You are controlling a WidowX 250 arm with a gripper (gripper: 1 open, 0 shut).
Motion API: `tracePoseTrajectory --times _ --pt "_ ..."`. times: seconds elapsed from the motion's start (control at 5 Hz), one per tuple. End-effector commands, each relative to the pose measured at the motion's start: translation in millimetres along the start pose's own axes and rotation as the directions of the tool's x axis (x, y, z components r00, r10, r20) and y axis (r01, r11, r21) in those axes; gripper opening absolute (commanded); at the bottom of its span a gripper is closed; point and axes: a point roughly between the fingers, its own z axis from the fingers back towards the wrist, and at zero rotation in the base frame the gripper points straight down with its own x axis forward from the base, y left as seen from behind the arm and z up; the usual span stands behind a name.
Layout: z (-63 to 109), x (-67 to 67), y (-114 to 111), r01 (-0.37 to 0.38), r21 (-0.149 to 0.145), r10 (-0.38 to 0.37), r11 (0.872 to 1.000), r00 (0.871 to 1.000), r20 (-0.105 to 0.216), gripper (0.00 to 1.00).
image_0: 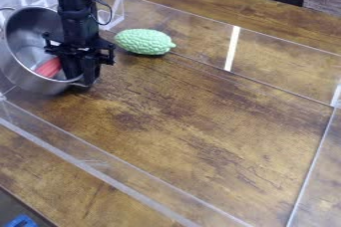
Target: Move the pink spoon to the right
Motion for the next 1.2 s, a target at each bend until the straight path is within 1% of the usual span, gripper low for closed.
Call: tracePoseTrajectory --times 0.0,1.0 --pt "16.7 2.7 6.7 -0.017 0.003 0.017 1.0 0.999 0.042 0.0" --pt "26.2 0.9 2.6 -0.017 0.008 0.016 1.0 0.999 0.046 0.0"
